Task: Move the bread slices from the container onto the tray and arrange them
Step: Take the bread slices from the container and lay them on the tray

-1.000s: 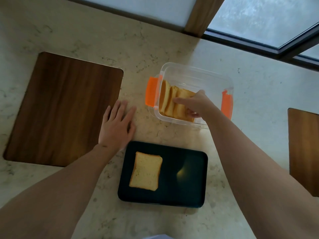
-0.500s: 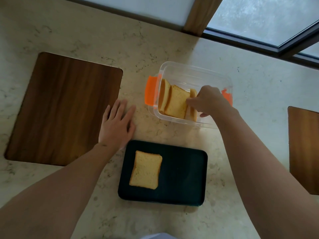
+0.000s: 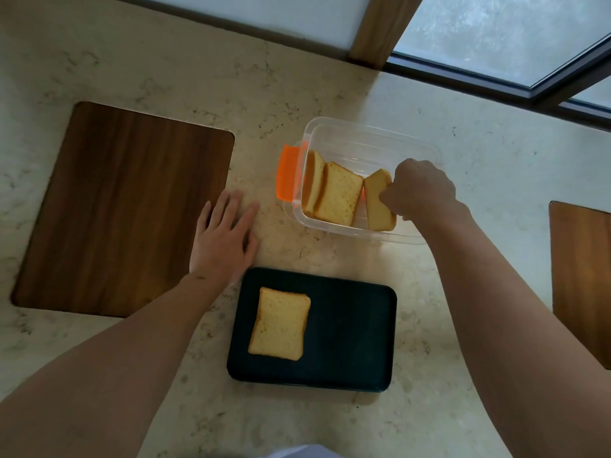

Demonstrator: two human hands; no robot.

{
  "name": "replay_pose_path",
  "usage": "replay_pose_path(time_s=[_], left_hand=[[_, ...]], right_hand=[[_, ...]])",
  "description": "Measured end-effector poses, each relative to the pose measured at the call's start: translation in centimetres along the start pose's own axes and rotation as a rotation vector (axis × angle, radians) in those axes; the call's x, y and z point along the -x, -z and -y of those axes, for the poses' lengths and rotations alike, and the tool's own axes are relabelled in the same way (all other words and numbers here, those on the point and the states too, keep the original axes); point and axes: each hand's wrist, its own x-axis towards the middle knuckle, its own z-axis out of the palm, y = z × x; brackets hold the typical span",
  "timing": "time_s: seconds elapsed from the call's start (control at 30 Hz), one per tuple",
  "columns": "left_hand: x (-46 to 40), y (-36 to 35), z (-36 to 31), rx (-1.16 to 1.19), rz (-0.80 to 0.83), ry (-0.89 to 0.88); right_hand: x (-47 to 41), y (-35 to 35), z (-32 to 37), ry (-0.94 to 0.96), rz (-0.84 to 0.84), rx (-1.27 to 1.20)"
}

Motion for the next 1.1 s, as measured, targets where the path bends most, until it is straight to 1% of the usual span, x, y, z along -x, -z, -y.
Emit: replay_pose_path(time_s=[0.1,0.23,0.33,0.43,0.5,0.53,0.6,0.63,0.7,0.77,0.83,0.93,1.1], left_hand=[[0.0,0.0,0.0,-0.004,-0.005,-0.002],[-0.1,-0.2,0.2,-0.011,0.002,0.001],[-0.1,-0.5,0.2,-0.020,-0.008,-0.002],[-0.1,-0.6,0.3,-0.027,-0.016,-0.002],[-0.1,-0.7,0.3,-0.030,-0.014,-0.001],[-0.1,-0.8,0.3,-0.033,-0.011,0.001],[-0.1,-0.8,0.2,-0.039,-0.017,0.007],[-0.1,-0.7,0.1,-0.035,-0.025,0.008],[0.0,-0.6,0.1,-0.028,-0.032,0.004],[0.1,-0.5,0.1,-0.030,-0.027,-0.005],[0.0,-0.4,0.1,-0.024,-0.032,-0.009],[0.1,-0.2,0.1,-0.018,-0.033,-0.008],[-0.1,0.0,-0.1,-0.013,-0.032,0.004]], right_hand=[[0.4,1.2,0.0,-0.005,-0.021,0.006],[1.8,4.1,-0.3,0.011,-0.157,-0.024],[4.1,5.6,-0.7,0.086,-0.187,-0.225],[7.8,5.5,-0.8,0.208,-0.169,-0.586],[10.5,3.9,-1.0,0.279,-0.097,-0.851],[11.7,2.7,-1.2,0.302,-0.028,-0.962],[13.9,-0.5,-1.8,0.302,0.176,-1.126],[14.9,-2.4,-2.1,0.277,0.292,-1.166],[16.3,-6.6,-2.8,0.225,0.458,-1.132],[17.3,-10.4,-3.5,0.184,0.518,-1.051],[17.8,-13.3,-4.1,0.120,0.540,-1.045],[17.7,-15.8,-4.8,0.060,0.565,-1.043],[16.0,-16.6,-4.5,0.087,0.571,-0.961]])
